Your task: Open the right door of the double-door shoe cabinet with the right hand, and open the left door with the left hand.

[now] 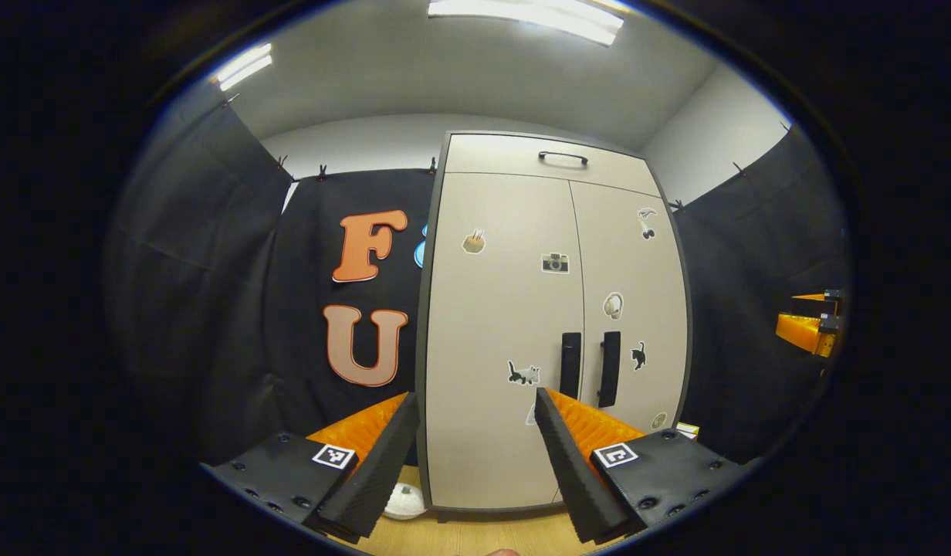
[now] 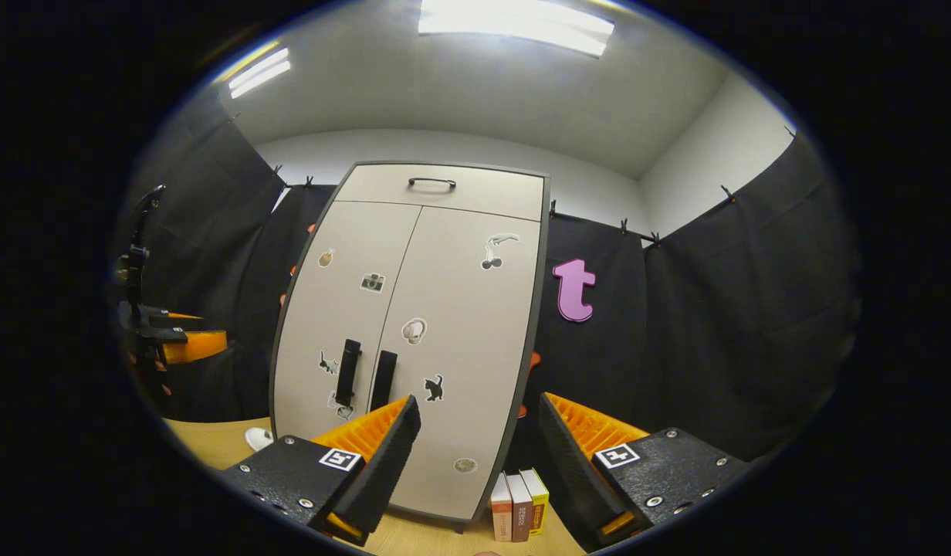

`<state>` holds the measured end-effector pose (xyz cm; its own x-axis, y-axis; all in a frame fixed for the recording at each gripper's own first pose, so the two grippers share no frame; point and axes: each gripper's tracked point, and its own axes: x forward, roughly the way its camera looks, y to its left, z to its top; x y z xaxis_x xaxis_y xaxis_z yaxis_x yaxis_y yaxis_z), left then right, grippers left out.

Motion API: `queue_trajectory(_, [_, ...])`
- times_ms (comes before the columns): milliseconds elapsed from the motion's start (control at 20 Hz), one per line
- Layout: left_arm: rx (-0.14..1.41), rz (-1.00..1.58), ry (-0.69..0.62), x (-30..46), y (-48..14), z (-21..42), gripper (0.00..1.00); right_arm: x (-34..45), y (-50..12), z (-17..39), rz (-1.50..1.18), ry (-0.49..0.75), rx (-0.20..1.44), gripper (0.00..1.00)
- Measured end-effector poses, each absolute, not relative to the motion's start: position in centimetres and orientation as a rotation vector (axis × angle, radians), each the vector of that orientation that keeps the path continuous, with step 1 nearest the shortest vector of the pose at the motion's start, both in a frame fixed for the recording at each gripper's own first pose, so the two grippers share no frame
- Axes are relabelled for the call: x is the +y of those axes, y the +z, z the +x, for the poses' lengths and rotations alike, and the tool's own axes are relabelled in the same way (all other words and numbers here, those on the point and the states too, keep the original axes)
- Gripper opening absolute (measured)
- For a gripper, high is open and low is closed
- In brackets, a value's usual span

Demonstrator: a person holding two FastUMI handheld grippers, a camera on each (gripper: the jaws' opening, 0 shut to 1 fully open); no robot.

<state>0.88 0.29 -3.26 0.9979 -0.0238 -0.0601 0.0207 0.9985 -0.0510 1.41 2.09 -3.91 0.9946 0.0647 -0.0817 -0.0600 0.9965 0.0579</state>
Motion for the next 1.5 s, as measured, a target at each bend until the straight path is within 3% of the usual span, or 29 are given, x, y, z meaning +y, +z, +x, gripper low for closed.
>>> queue_trajectory(900, [0.094,-0.040,-0.009,3.6,-6.1,1.1,0.96,17.2,-8.8,11.8,0.216,0.256,0.261,0.94])
queue_trajectory(1200, [0.096,-0.050,-0.006,5.5,-7.4,1.9,0.96,20.4,-11.7,16.8,0.260,0.255,0.364,0.88])
queue_trajectory(1500, [0.112,-0.035,-0.016,7.2,-9.0,1.6,0.96,20.7,-14.1,21.1,0.314,0.190,0.407,0.74])
